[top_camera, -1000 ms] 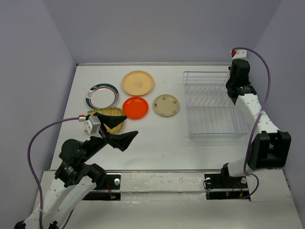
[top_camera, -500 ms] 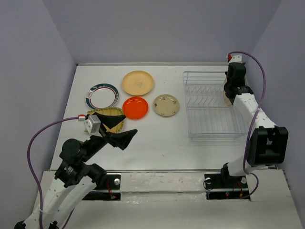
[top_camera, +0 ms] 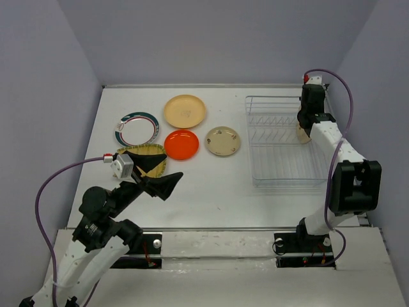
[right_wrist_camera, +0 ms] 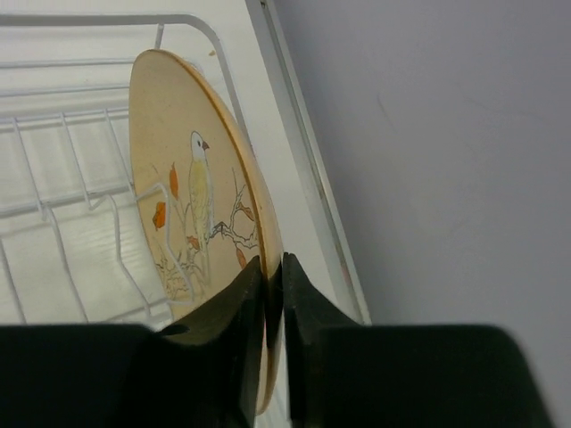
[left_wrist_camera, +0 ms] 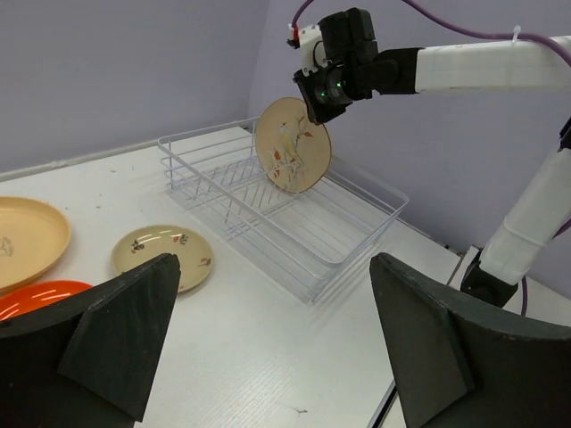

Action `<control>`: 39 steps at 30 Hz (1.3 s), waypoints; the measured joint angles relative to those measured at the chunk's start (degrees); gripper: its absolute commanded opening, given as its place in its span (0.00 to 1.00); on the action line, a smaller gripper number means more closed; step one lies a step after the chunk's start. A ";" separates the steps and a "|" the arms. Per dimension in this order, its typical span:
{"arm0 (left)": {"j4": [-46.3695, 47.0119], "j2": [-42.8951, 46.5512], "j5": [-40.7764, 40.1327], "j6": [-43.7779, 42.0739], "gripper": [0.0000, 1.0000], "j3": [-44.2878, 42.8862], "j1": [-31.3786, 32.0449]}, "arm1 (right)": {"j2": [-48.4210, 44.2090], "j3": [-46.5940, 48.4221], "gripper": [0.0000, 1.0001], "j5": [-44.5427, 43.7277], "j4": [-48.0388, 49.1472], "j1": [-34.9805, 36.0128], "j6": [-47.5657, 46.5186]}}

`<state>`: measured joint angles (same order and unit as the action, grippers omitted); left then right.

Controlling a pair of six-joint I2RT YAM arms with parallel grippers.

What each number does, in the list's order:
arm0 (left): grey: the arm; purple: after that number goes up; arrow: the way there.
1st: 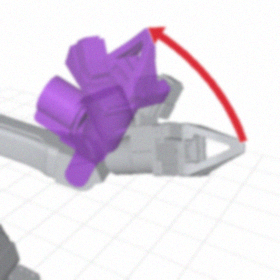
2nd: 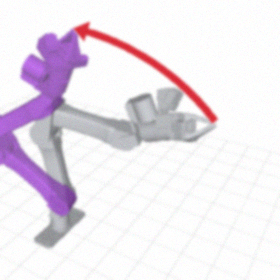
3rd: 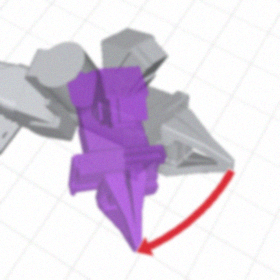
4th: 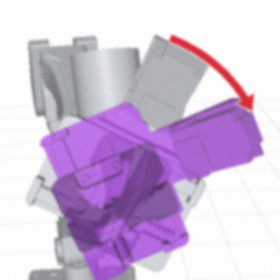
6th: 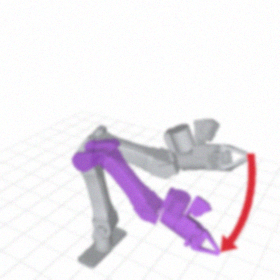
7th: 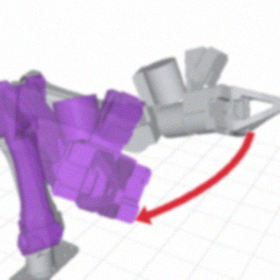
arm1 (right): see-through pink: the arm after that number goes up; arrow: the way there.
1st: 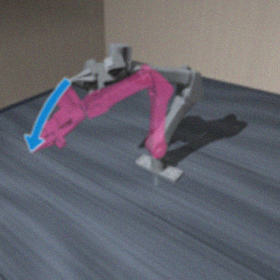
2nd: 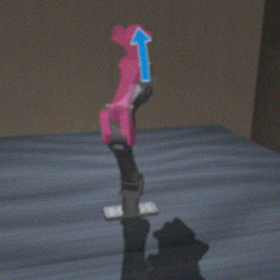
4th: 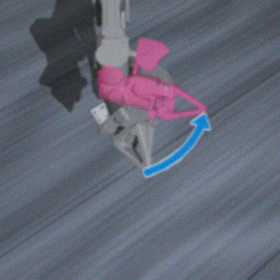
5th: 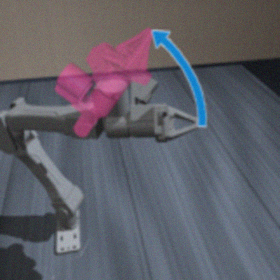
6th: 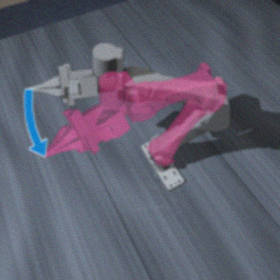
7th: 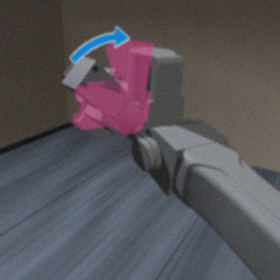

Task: Load the plates into the dish rack

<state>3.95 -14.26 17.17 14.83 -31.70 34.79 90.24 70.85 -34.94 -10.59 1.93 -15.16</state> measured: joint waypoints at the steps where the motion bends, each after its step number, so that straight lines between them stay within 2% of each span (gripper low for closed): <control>1: -0.39 -0.04 -0.33 0.02 0.99 -0.17 0.00 | 0.33 0.50 0.42 -0.02 -0.42 0.00 0.55; 2: -0.42 -0.07 -0.37 0.00 0.99 -0.20 0.00 | 0.92 1.40 0.42 -0.11 -0.83 0.00 1.36; 3: -0.44 -0.13 -0.68 0.02 0.99 -0.26 0.00 | 1.53 2.60 0.52 -0.22 -1.16 0.00 1.99; 5: -0.55 -0.17 -1.01 0.00 0.99 -0.26 0.00 | 2.36 4.79 0.60 -0.68 -2.36 0.00 3.50; 9: -0.90 -0.24 -1.40 0.02 0.99 -0.26 0.00 | 3.21 9.64 0.73 -1.40 -5.27 0.02 5.49; 14: -1.01 -0.70 -1.77 0.02 0.99 -0.26 0.00 | 2.80 15.08 0.81 -0.76 -9.18 0.33 10.43; 18: -1.44 -1.22 -2.43 0.02 0.99 -0.26 0.00 | 0.13 15.96 0.82 -0.42 -11.87 4.48 14.56; 21: -1.75 -1.73 -3.28 0.02 0.99 -0.31 0.00 | -1.40 16.87 0.80 0.92 -12.61 13.57 18.23; 25: -2.23 -3.06 -5.11 0.02 0.99 -0.70 0.00 | -1.49 17.25 0.73 9.51 -11.63 24.04 27.23; 29: -2.95 -3.23 -6.93 0.04 0.99 -0.70 0.00 | -0.72 13.22 0.70 16.59 -5.81 29.11 37.94; 32: -3.02 -3.30 -7.98 0.04 0.99 -0.72 -0.02 | 2.75 10.34 0.68 18.82 -0.59 32.65 45.16; 39: -3.41 -3.45 -10.08 0.13 0.99 -0.72 -0.02 | 18.12 7.02 0.56 22.12 6.10 40.35 60.06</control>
<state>0.54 -17.72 7.09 14.96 -32.42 34.76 108.36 77.87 -12.82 -4.49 42.28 44.91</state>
